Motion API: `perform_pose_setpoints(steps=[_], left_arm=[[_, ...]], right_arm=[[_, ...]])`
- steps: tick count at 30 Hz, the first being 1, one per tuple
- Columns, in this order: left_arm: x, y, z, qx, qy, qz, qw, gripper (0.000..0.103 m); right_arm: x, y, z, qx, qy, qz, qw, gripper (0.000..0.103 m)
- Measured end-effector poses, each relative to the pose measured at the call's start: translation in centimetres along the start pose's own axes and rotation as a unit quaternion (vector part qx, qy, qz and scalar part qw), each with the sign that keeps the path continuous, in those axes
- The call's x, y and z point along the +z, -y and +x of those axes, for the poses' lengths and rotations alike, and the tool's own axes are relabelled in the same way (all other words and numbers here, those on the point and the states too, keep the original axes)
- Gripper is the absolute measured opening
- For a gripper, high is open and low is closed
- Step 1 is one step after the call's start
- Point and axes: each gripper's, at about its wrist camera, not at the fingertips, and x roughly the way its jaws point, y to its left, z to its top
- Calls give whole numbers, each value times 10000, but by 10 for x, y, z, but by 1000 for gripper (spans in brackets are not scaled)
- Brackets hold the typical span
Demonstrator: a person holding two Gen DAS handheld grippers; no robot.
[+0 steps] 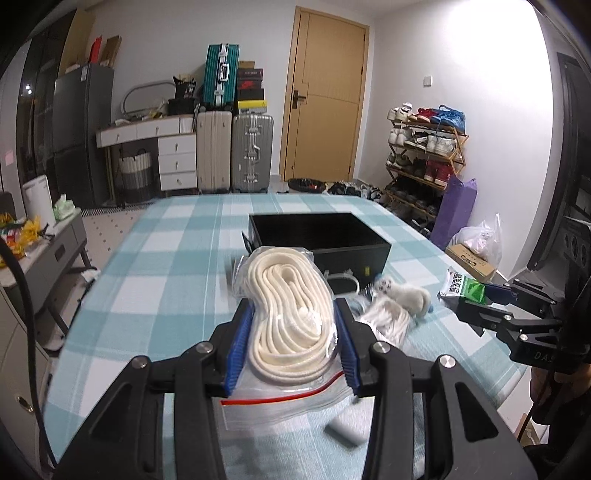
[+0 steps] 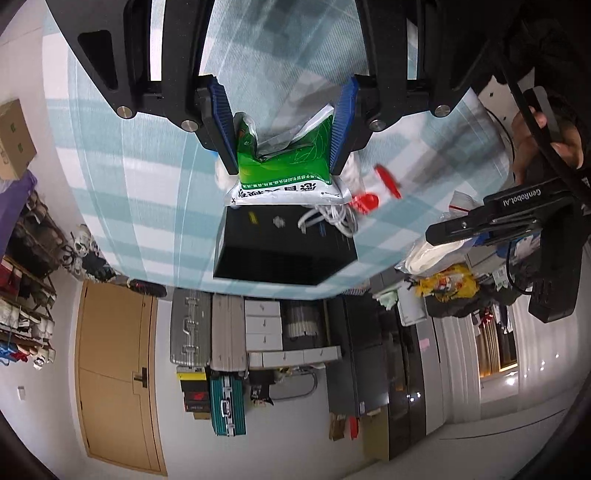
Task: Organize soft objects
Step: 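Carry the rope bag and green packet over the black box and release both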
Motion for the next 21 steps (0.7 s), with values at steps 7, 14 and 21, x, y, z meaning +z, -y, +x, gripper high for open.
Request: perform_pose_setpoints(steps=[7,14,21], left_arm=[[22,1,-3,45,213,91,9997,42],[39,3,4,74,341,175,9992,42],[46,6,22,113,305,232,9992,42]], right_arm=[[32,4,-9,-7,343,120,9993,48],[61,11,-3,31,503,205,9985,48],[75,10,15,87,537,280,9981,48]])
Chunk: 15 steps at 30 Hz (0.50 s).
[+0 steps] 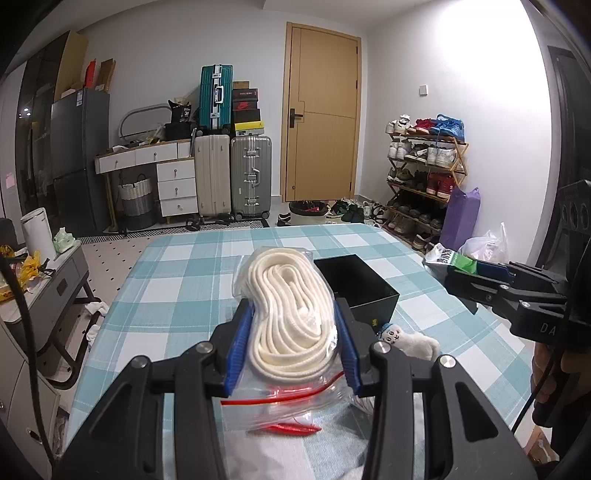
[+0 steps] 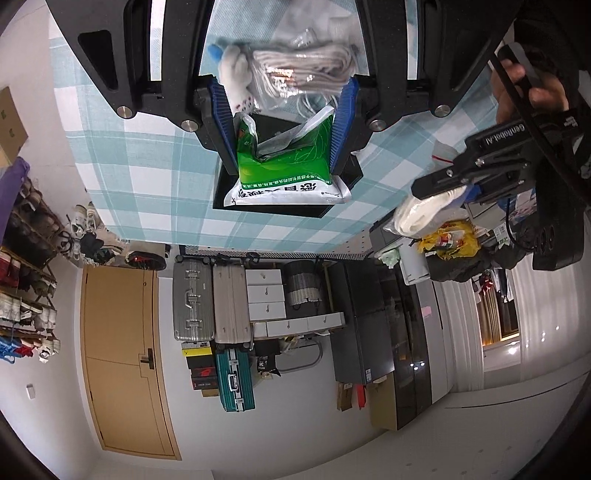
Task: Organize soft objects
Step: 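Carry the rope bag and green packet over the black box and release both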
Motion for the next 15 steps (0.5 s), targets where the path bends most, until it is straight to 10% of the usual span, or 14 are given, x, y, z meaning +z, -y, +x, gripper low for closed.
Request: perform_pose_setpoints(steps=[15], left_arm=[[13,6,37,352,32,99,9993,42]], right_arm=[[16,8,42,-61,-82,31,9999,48]])
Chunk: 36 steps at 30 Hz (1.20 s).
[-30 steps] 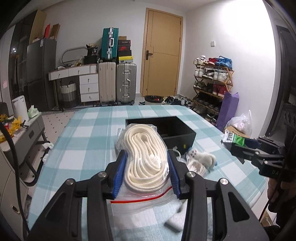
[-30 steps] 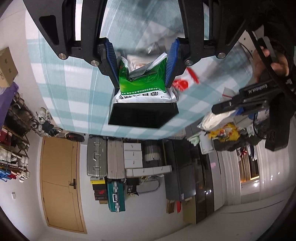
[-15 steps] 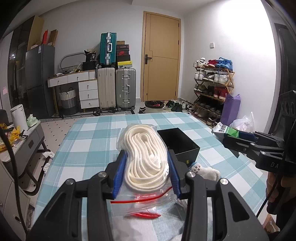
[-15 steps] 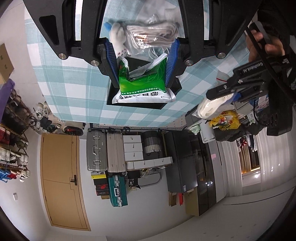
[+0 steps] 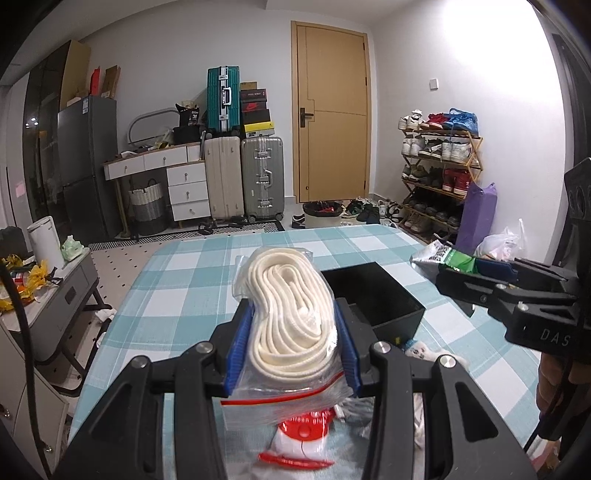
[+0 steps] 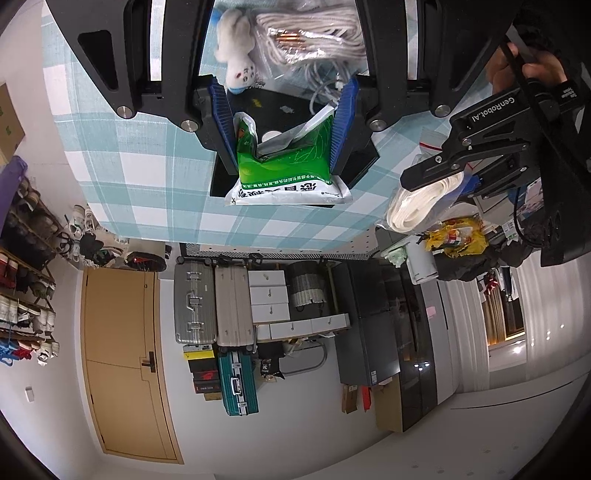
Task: Organize soft objects
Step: 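Carry the rope bag and green packet over the black box and release both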
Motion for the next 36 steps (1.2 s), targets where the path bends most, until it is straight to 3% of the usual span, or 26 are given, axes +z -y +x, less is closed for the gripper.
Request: perform_pose_setpoints(steps=[16,36], left_arm=[[6,-1,50,-38,-174,-110,9998,42],[-3,4,103,-114,-708,-96,9974,42]], right_arm=[[-5,17,58,-96,-523,12,9986,48],[-8,23,114,-159,-952,-593,9936,48]])
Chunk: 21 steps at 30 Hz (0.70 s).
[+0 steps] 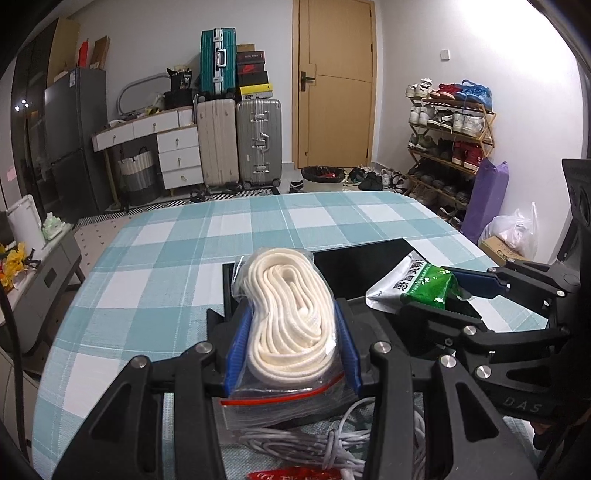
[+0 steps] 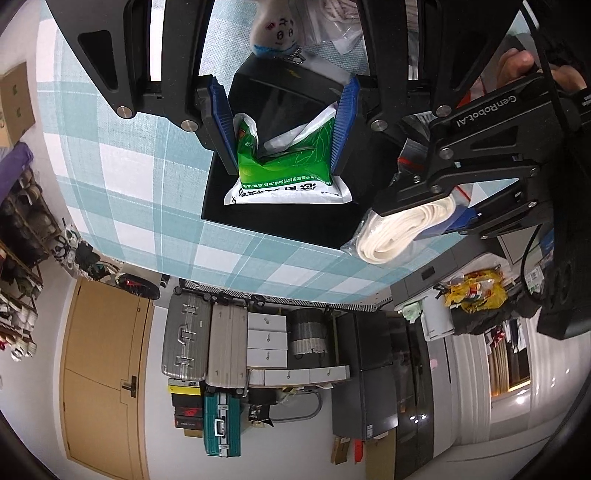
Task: Organize soft objects
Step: 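Carry the rope bag and green packet over the black box and release both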
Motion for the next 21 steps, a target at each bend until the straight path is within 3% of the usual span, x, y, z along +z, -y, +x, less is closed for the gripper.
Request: perform_pose_setpoints(steps=[12,21], left_arm=[[-4,4,10,-73,-171,179,9997,43],[-6,5,10,-44,-221,286,9993,46]], right_arm=[[2,-3,14,-115,-153,-500,9986,48],[5,0,14,77,-401,-410,9983,47]])
